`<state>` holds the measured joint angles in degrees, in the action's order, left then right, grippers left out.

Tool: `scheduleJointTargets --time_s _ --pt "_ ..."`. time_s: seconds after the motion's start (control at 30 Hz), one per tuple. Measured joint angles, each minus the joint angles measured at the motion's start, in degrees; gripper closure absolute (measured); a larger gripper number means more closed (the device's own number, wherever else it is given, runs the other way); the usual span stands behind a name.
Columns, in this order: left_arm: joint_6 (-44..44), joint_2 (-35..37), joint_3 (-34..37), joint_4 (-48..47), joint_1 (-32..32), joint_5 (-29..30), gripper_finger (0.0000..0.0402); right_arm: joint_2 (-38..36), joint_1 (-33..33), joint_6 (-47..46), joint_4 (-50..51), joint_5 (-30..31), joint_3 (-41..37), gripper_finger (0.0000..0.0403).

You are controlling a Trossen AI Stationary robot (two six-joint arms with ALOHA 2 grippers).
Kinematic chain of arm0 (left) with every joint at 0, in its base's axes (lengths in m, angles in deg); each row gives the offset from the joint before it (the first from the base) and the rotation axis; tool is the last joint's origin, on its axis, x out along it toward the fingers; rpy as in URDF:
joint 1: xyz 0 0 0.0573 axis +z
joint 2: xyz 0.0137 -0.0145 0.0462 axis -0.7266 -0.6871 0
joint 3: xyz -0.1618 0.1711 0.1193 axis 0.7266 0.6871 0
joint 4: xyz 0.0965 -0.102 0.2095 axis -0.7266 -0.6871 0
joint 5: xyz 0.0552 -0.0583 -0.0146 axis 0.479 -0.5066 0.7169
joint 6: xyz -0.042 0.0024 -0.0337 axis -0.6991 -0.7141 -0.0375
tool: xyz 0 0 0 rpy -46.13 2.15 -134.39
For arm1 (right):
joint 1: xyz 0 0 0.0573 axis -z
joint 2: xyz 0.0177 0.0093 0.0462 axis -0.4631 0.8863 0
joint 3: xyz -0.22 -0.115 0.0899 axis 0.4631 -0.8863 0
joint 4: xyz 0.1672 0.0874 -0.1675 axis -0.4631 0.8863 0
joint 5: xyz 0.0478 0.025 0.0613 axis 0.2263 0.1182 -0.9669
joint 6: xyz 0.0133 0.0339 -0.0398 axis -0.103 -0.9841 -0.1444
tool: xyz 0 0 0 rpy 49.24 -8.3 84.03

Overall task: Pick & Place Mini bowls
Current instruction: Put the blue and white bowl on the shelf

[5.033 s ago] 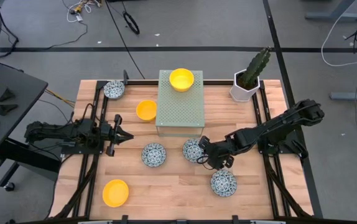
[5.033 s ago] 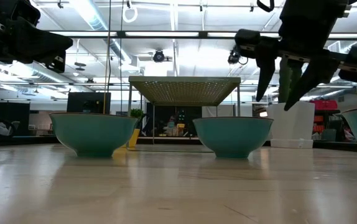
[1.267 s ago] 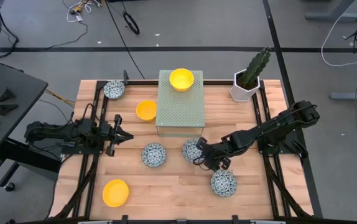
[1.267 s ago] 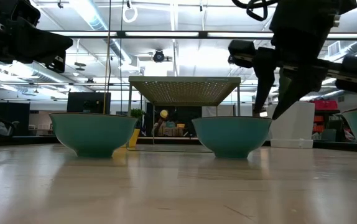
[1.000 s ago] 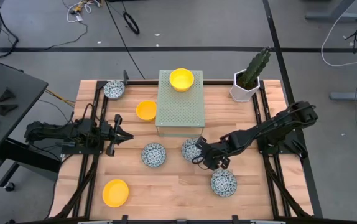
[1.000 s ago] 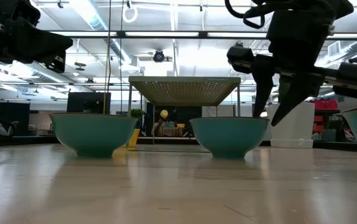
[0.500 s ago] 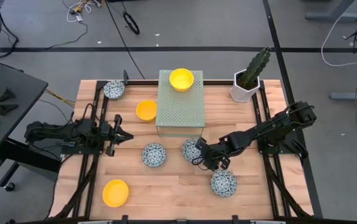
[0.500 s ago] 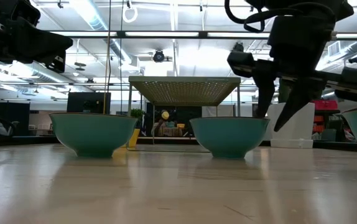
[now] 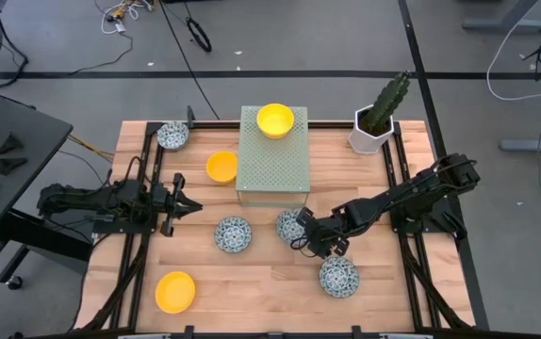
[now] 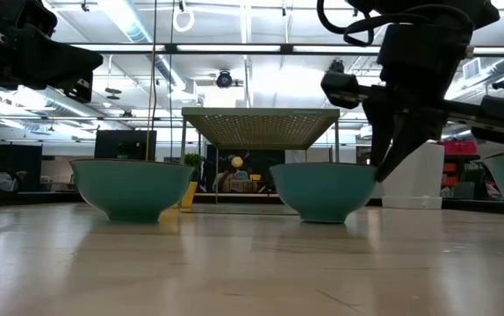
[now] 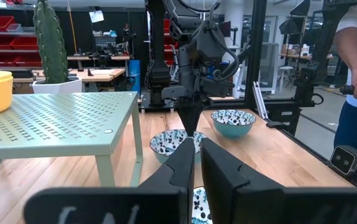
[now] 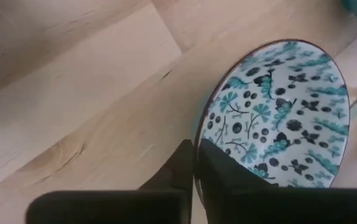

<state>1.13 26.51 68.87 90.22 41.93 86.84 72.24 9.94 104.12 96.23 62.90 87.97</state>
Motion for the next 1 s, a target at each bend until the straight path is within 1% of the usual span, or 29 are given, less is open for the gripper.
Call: scheduleJointTargets --time_s 0.53,0.77,0.9,1.0 --pt "0.0 0.0 0.0 0.0 0.0 0.0 0.0367 -0.2 0.0 0.5 0.7 0.0 0.0 0.0395" --pt "0.0 0.0 0.0 0.0 0.0 0.0 0.0367 -1.8 0.0 0.1 4.0 1.0 0.5 0.0401" --pt "0.0 0.0 0.0 0.0 0.0 0.0 0.0367 -2.1 0.0 -0.6 7.8 0.8 2.6 0.0402" --pt "0.0 0.0 0.0 0.0 0.0 0.0 0.0367 -2.2 0.0 -1.3 8.7 0.8 4.3 0.0402"
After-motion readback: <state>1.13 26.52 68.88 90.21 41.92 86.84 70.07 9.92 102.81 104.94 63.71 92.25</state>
